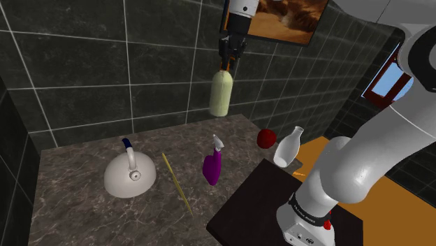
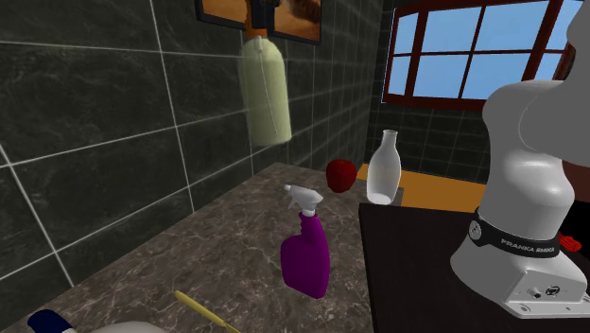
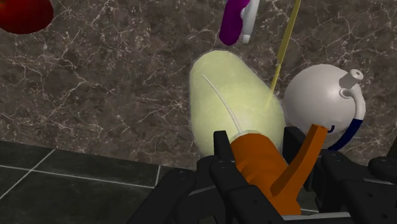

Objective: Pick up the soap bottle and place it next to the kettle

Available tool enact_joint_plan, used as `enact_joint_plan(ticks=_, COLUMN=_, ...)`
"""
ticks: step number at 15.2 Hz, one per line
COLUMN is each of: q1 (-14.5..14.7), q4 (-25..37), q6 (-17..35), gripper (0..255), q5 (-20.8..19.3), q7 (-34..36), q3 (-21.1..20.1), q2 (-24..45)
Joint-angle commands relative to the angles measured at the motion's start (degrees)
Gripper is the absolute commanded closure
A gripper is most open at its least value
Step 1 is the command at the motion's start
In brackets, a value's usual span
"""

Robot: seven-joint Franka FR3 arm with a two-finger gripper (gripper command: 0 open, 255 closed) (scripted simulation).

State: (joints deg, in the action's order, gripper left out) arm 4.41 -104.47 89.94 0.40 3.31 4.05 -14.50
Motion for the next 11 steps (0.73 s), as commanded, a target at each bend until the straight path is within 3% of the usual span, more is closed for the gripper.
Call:
enact_joint_plan(ticks=1, q1=1.0, q4=-0.5, q6=-0.1, gripper=255, q5=0.4, q7=2.7, q3=-1.7, q2=-0.7)
enact_joint_plan(ticks=11, q1=6.3, q4=1.7, q6=0.2, gripper=255, q5=2.5, q7=16.8, q3=-10.7, q2=1.4)
